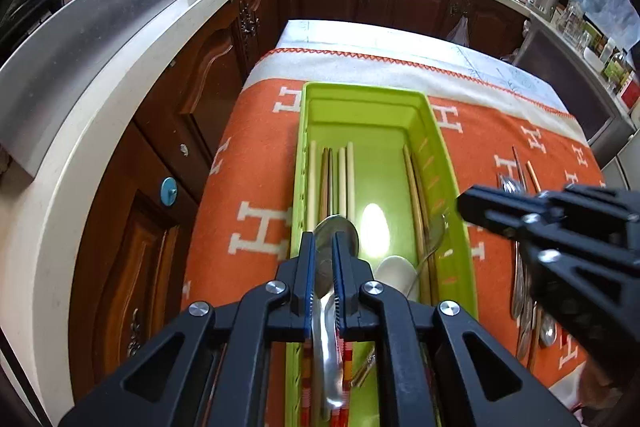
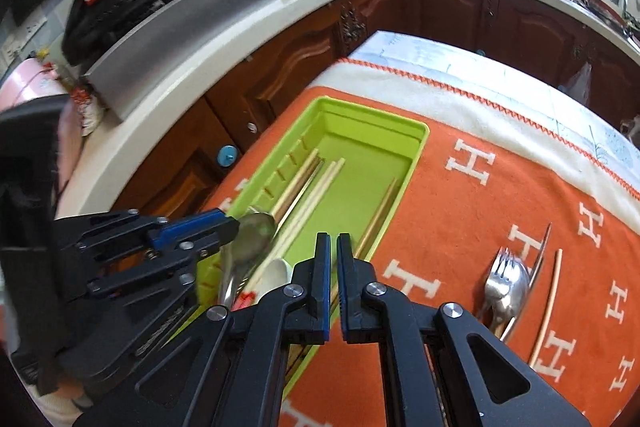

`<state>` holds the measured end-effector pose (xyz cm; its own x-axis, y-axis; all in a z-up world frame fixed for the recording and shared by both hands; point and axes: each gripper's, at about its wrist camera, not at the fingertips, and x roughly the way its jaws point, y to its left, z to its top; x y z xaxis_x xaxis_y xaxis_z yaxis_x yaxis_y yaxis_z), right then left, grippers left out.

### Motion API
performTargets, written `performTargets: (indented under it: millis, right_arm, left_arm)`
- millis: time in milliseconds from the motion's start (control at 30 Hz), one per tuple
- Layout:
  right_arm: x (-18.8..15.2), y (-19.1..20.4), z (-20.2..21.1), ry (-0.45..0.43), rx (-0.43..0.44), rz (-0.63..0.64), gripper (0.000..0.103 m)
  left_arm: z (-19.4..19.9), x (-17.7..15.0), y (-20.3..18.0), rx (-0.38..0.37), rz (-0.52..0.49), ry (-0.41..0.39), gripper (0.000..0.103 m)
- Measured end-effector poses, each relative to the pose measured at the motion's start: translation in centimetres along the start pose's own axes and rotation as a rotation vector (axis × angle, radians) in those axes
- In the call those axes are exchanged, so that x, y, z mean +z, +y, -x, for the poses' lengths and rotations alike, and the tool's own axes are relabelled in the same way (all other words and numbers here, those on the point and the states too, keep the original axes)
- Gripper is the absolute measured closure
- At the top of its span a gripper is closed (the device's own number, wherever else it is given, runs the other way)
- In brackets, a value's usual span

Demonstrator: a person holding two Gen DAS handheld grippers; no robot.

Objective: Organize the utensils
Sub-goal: 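Lower both held utensils into the tray and open both grippers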

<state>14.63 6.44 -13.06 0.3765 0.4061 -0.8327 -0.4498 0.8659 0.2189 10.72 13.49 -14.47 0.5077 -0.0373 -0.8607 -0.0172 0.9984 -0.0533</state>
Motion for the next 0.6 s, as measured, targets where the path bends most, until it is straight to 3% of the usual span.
performTargets:
  millis: [200,600]
  right_arm:
    - [0.1,-1.9,-2.0,0.014,0.007,-0.061,0.091]
    - [-0.9,-3.2,0.6,0.001,0.039,-0.117,0.085]
  left_arm:
    - [-0.4,0.8,-0.2,-0.017,0.011,-0.001,0.096]
    - [0.5,0.8,-1.5,-0.052,0.009,0.01,0.096]
